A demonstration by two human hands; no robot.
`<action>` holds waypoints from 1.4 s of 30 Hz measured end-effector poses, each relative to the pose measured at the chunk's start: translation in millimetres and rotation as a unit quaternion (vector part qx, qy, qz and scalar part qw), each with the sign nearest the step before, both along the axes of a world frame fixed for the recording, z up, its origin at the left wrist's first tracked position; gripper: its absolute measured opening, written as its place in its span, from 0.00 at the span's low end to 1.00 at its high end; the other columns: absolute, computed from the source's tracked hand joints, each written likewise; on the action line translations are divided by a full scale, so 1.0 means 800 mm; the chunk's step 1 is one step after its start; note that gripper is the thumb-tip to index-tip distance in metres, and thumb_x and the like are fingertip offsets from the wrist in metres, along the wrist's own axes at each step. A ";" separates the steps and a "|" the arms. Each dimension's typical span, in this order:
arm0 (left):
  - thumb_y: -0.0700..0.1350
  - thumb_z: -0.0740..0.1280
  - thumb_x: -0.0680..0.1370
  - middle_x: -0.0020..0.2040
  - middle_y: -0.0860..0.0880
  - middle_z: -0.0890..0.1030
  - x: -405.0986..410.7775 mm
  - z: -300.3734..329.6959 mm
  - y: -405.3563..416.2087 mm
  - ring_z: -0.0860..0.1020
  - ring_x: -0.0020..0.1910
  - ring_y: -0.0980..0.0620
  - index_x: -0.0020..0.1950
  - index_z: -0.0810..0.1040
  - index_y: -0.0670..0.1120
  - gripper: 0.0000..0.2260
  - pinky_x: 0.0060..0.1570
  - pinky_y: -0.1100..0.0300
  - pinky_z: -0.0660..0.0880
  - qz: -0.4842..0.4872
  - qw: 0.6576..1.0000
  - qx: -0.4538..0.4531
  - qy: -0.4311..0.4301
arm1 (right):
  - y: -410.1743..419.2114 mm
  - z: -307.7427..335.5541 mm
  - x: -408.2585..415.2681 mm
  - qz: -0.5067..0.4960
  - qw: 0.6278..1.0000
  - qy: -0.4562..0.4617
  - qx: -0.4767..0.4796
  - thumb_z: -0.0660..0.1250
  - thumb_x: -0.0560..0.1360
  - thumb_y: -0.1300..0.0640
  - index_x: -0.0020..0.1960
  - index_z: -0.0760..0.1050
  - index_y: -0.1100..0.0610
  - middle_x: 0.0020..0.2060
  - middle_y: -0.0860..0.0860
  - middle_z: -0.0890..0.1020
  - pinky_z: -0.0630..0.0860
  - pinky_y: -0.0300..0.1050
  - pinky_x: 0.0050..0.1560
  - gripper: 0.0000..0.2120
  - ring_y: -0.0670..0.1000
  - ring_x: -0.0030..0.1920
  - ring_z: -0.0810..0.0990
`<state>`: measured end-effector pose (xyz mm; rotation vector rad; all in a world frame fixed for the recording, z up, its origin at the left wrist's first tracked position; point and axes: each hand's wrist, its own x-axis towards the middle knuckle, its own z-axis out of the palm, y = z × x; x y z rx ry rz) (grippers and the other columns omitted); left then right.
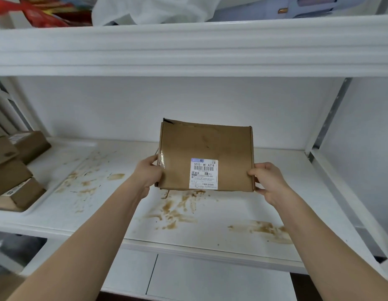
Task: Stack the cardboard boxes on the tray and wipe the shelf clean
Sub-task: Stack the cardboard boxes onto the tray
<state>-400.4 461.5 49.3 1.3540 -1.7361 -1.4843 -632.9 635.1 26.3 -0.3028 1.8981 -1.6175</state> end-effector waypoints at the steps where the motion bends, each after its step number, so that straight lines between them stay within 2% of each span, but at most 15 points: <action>1: 0.26 0.53 0.71 0.39 0.46 0.77 0.003 -0.001 0.001 0.74 0.33 0.51 0.70 0.71 0.47 0.31 0.31 0.60 0.72 0.000 1.000 -0.004 -0.004 | 0.000 -0.001 0.002 0.005 1.000 0.003 0.006 0.64 0.74 0.64 0.55 0.74 0.56 0.55 0.55 0.79 0.76 0.54 0.53 0.10 0.56 0.53 0.79; 3: 0.26 0.52 0.71 0.35 0.47 0.75 0.007 -0.005 0.003 0.72 0.30 0.51 0.68 0.74 0.46 0.29 0.29 0.61 0.69 0.004 1.000 -0.005 -0.005 | 0.001 0.000 0.008 0.019 1.000 0.011 0.021 0.64 0.75 0.57 0.59 0.74 0.53 0.55 0.53 0.80 0.75 0.55 0.55 0.13 0.56 0.56 0.79; 6: 0.26 0.51 0.71 0.35 0.48 0.74 0.015 -0.009 0.001 0.71 0.31 0.51 0.66 0.75 0.47 0.29 0.28 0.61 0.67 0.015 1.000 -0.012 0.008 | 0.003 0.006 0.018 0.053 0.998 0.020 0.041 0.61 0.76 0.45 0.64 0.73 0.48 0.53 0.49 0.81 0.72 0.55 0.54 0.18 0.54 0.53 0.80; 10: 0.28 0.52 0.69 0.50 0.47 0.81 0.029 -0.013 -0.008 0.75 0.45 0.48 0.60 0.79 0.47 0.27 0.40 0.61 0.70 0.038 0.999 0.010 0.031 | 0.005 0.016 0.035 0.089 0.995 0.015 0.038 0.56 0.77 0.36 0.56 0.73 0.42 0.51 0.47 0.79 0.68 0.59 0.60 0.15 0.53 0.51 0.78; 13: 0.32 0.56 0.69 0.42 0.51 0.79 0.037 -0.012 -0.007 0.74 0.43 0.49 0.49 0.82 0.44 0.18 0.43 0.59 0.64 0.045 0.998 0.036 0.031 | 0.012 0.011 0.045 0.091 0.995 0.000 0.034 0.51 0.77 0.31 0.67 0.67 0.40 0.59 0.45 0.76 0.65 0.63 0.65 0.24 0.54 0.57 0.76; 15: 0.39 0.58 0.73 0.42 0.51 0.80 0.043 -0.010 -0.002 0.76 0.42 0.50 0.43 0.79 0.45 0.09 0.46 0.57 0.65 0.050 0.996 0.055 0.054 | 0.015 0.007 0.047 0.081 0.996 -0.015 0.016 0.49 0.77 0.31 0.70 0.65 0.40 0.62 0.46 0.75 0.60 0.66 0.67 0.25 0.56 0.61 0.75; 17: 0.51 0.57 0.78 0.43 0.50 0.79 0.050 -0.015 -0.004 0.76 0.41 0.50 0.46 0.77 0.46 0.13 0.48 0.56 0.65 0.052 0.993 0.071 0.074 | 0.017 0.005 0.048 0.081 0.996 -0.040 -0.011 0.48 0.77 0.31 0.70 0.65 0.39 0.63 0.48 0.74 0.54 0.69 0.69 0.25 0.58 0.63 0.74; 19: 0.62 0.54 0.77 0.46 0.49 0.80 0.058 -0.022 -0.009 0.77 0.44 0.49 0.55 0.77 0.46 0.23 0.54 0.53 0.66 0.055 0.989 0.098 0.099 | 0.017 0.004 0.053 0.095 0.993 -0.061 -0.042 0.47 0.76 0.29 0.66 0.67 0.37 0.65 0.49 0.74 0.52 0.71 0.69 0.24 0.59 0.66 0.72; 22: 0.68 0.54 0.75 0.51 0.48 0.78 0.069 -0.027 -0.012 0.76 0.52 0.48 0.62 0.76 0.47 0.30 0.67 0.47 0.63 0.054 0.981 0.130 0.132 | 0.016 0.002 0.067 0.107 0.989 -0.072 -0.065 0.49 0.74 0.27 0.67 0.66 0.38 0.67 0.48 0.73 0.52 0.72 0.69 0.26 0.59 0.68 0.70; 26: 0.62 0.58 0.73 0.48 0.49 0.76 0.089 -0.016 -0.009 0.74 0.54 0.47 0.48 0.76 0.46 0.20 0.62 0.49 0.63 0.034 0.977 0.152 0.148 | 0.014 0.001 0.083 0.119 0.986 -0.082 -0.083 0.54 0.73 0.28 0.67 0.65 0.40 0.67 0.48 0.73 0.54 0.71 0.70 0.27 0.57 0.67 0.71; 28: 0.59 0.60 0.68 0.48 0.48 0.71 0.103 -0.013 -0.011 0.71 0.51 0.44 0.48 0.72 0.47 0.18 0.55 0.51 0.66 0.032 0.973 0.171 0.151 | 0.013 0.002 0.089 0.130 0.983 -0.090 -0.095 0.55 0.75 0.30 0.60 0.67 0.40 0.66 0.48 0.74 0.57 0.70 0.70 0.20 0.56 0.66 0.72; 30: 0.57 0.59 0.70 0.48 0.46 0.70 0.118 -0.013 -0.016 0.68 0.48 0.42 0.47 0.71 0.46 0.16 0.48 0.51 0.66 0.041 0.968 0.190 0.161 | 0.010 0.001 0.095 0.138 0.980 -0.092 -0.108 0.57 0.77 0.34 0.59 0.68 0.42 0.66 0.48 0.73 0.62 0.68 0.69 0.17 0.56 0.66 0.73; 33: 0.56 0.56 0.75 0.50 0.42 0.76 0.139 -0.018 -0.019 0.73 0.49 0.39 0.48 0.75 0.42 0.19 0.52 0.48 0.71 0.061 0.966 0.202 0.149 | 0.003 0.007 0.107 0.148 0.974 -0.090 -0.145 0.61 0.79 0.41 0.60 0.71 0.49 0.66 0.47 0.73 0.69 0.62 0.66 0.15 0.57 0.63 0.77; 39: 0.62 0.61 0.71 0.57 0.39 0.79 0.186 -0.036 -0.026 0.77 0.56 0.32 0.58 0.76 0.45 0.25 0.60 0.38 0.69 0.061 0.936 0.301 0.173 | -0.010 0.038 0.136 0.162 0.965 -0.018 -0.204 0.67 0.78 0.55 0.50 0.79 0.54 0.57 0.47 0.82 0.71 0.53 0.68 0.04 0.58 0.59 0.80; 42: 0.55 0.64 0.70 0.57 0.37 0.78 0.204 -0.051 -0.023 0.77 0.58 0.32 0.58 0.73 0.41 0.23 0.60 0.38 0.69 0.059 0.921 0.333 0.192 | -0.017 0.049 0.155 0.172 0.957 0.046 -0.228 0.67 0.77 0.60 0.46 0.81 0.57 0.60 0.46 0.81 0.72 0.53 0.66 0.05 0.53 0.61 0.80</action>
